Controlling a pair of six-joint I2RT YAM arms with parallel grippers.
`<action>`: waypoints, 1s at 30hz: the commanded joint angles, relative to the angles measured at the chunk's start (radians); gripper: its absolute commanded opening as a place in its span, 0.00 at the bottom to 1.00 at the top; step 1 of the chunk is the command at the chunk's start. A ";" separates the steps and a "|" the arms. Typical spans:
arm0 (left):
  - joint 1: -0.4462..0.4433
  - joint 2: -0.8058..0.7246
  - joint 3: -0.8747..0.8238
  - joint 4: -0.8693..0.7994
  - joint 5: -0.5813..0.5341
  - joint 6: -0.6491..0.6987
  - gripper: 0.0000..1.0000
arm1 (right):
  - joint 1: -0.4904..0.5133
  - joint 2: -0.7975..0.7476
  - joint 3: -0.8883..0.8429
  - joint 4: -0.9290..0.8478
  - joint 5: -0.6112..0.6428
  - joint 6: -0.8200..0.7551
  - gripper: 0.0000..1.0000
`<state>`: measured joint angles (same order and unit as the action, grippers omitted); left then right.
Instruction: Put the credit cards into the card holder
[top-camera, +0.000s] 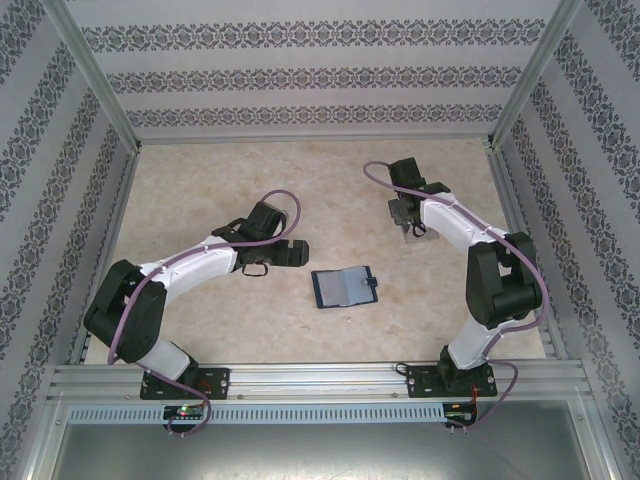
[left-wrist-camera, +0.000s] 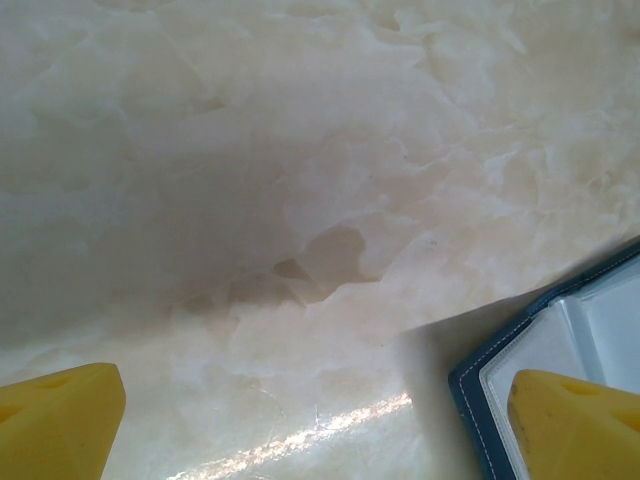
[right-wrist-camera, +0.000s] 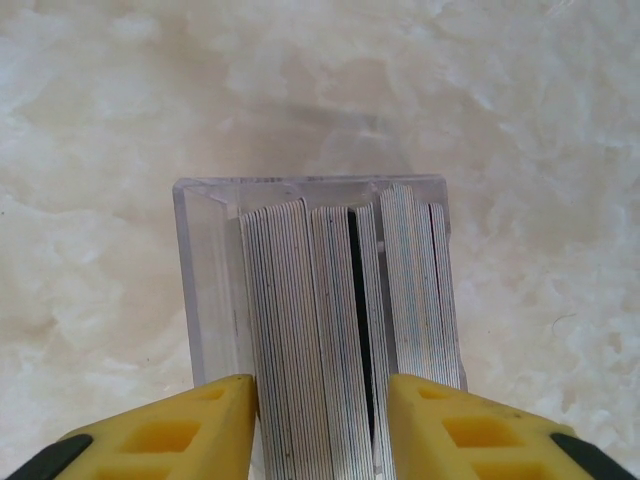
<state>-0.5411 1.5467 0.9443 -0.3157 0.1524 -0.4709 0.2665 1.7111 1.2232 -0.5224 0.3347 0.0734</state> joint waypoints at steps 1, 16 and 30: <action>0.009 0.023 0.014 -0.005 0.027 0.018 0.98 | 0.016 -0.043 -0.026 0.032 0.058 -0.003 0.36; 0.010 0.044 0.026 -0.024 0.104 0.061 0.97 | 0.016 -0.086 -0.079 0.060 0.014 0.013 0.10; 0.010 0.026 -0.018 0.033 0.332 0.027 0.93 | 0.006 -0.298 -0.147 0.095 -0.195 0.059 0.00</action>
<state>-0.5411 1.5871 0.9424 -0.3058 0.4030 -0.4309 0.2832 1.4689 1.0946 -0.4324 0.2253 0.0959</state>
